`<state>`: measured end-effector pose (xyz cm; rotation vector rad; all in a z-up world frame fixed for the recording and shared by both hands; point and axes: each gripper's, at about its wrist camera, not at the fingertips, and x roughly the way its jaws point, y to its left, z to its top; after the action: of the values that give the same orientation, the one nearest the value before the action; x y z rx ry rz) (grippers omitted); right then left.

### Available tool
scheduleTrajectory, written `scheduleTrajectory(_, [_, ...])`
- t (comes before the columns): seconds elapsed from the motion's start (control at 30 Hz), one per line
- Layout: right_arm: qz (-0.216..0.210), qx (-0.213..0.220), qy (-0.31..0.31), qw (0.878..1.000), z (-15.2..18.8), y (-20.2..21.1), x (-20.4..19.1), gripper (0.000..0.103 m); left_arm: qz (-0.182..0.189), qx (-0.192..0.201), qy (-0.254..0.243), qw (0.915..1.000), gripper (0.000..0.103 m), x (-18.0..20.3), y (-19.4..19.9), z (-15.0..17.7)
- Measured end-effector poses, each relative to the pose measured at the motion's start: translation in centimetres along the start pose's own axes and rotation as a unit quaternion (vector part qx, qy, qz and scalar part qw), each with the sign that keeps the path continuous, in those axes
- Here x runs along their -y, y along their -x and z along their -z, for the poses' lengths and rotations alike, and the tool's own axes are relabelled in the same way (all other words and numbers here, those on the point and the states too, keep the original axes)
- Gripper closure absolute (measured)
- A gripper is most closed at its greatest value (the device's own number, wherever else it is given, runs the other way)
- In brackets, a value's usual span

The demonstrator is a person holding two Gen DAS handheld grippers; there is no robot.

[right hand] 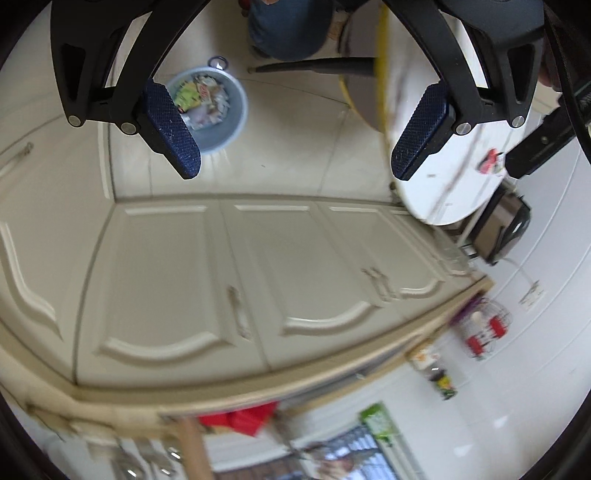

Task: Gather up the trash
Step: 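Move both open tools back over the table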

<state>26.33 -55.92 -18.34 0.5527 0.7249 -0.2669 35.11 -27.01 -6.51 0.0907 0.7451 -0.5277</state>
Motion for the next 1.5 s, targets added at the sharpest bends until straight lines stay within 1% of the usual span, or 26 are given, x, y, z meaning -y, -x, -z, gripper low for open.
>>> scheduleTrajectory(0.2, [-0.036,0.018,0.061,0.997,0.2,2.1,-7.8,0.0,-0.01,0.024,0.027,0.9993,0.001,-5.3,6.5,2.6])
scheduleTrajectory(0.4, [-0.07,0.027,0.115,0.991,1.2,3.4,-14.8,0.0,-0.063,0.048,0.058,0.9952,0.001,-10.2,12.2,5.2])
scheduleTrajectory(0.5, [-0.082,0.028,0.139,0.986,1.8,3.7,-18.1,0.0,-0.087,0.054,0.077,0.9917,0.001,-12.0,14.4,6.4])
scheduleTrajectory(0.6, [-0.095,0.03,0.167,0.981,2.6,3.8,-21.1,0.0,-0.103,0.06,0.096,0.9882,0.001,-13.8,16.2,7.2])
scheduleTrajectory(0.7, [-0.103,0.028,0.197,0.975,3.5,3.7,-24.1,0.0,-0.125,0.068,0.115,0.9832,0.001,-15.9,18.1,8.3])
scheduleTrajectory(0.8, [-0.108,0.027,0.226,0.968,4.5,3.4,-26.9,0.0,-0.139,0.072,0.126,0.9796,0.001,-17.2,19.1,9.0])
scheduleTrajectory(0.9, [-0.113,0.022,0.252,0.961,5.5,2.7,-29.3,0.0,-0.151,0.074,0.128,0.9775,0.001,-18.1,19.5,9.6])
scheduleTrajectory(1.0, [-0.116,0.015,0.275,0.954,6.3,1.6,-31.2,0.0,-0.159,0.07,0.13,0.976,0.001,-18.7,19.0,9.8])
scheduleTrajectory(1.1, [-0.12,0.006,0.285,0.951,6.8,0.4,-32.5,0.0,-0.168,0.07,0.131,0.9746,0.001,-19.5,18.5,10.2])
scheduleTrajectory(1.2, [-0.12,-0.003,0.295,0.948,7.2,-1.1,-33.6,0.0,-0.175,0.065,0.132,0.9735,0.001,-20.8,17.2,9.8])
scheduleTrajectory(1.37, [-0.106,-0.02,0.315,0.943,7.9,-4.8,-35.4,0.0,-0.181,0.053,0.143,0.9716,0.001,-23.2,14.6,9.0])
scheduleTrajectory(1.5, [-0.085,-0.054,0.329,0.939,8.6,-9.4,-36.4,0.0,-0.182,0.036,0.145,0.9717,0.001,-25.3,11.6,7.9])
